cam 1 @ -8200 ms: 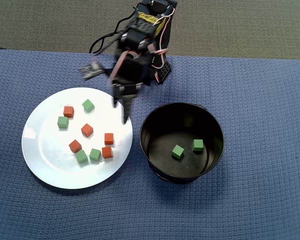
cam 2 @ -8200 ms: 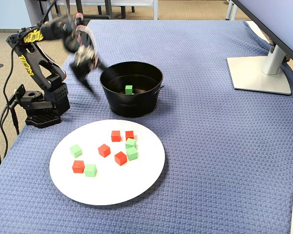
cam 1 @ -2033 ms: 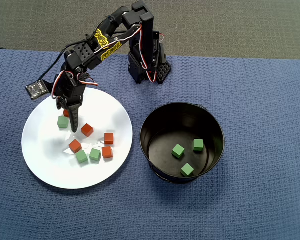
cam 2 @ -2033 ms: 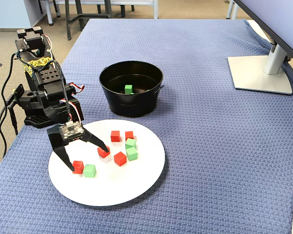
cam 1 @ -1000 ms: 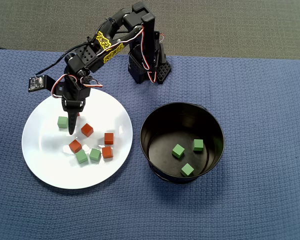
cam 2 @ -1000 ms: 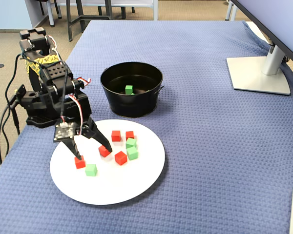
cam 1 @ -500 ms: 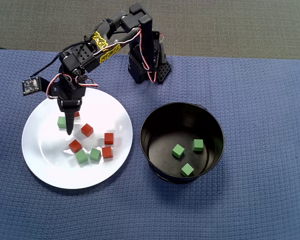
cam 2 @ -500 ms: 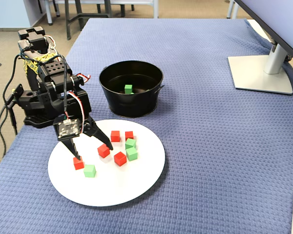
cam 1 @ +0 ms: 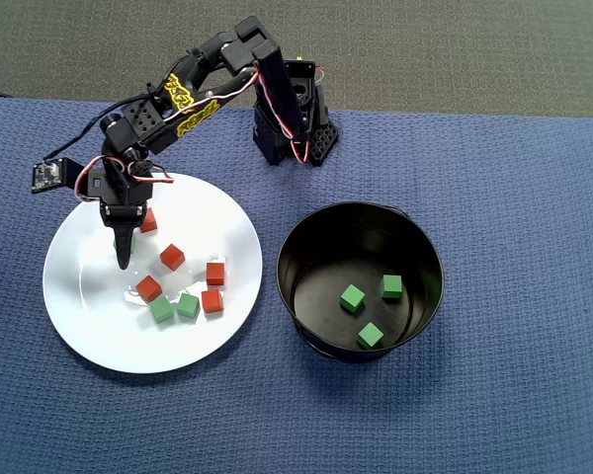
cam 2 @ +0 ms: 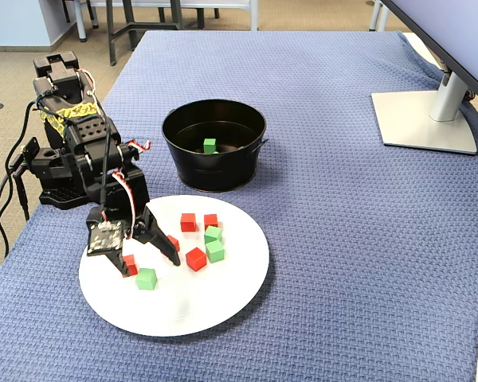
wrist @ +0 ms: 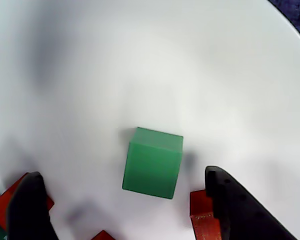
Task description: Pick up the green cubes from the white plate and place them in the black recipient
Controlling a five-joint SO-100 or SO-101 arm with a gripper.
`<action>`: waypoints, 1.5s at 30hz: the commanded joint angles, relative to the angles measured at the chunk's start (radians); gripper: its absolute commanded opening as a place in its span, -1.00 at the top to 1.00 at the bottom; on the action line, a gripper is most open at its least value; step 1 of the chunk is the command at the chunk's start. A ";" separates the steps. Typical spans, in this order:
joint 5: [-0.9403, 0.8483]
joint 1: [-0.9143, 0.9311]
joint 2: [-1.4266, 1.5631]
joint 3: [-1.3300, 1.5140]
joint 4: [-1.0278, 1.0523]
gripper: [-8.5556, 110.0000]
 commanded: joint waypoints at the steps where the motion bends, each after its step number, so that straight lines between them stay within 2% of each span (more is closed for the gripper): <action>1: 0.023 0.018 -0.005 -0.078 -0.021 0.25; 15: 0.038 0.029 -0.071 -0.129 -0.020 0.44; 36: 0.049 -0.006 0.031 0.031 -0.095 0.49; 45: 0.052 -0.014 0.031 0.032 -0.091 0.73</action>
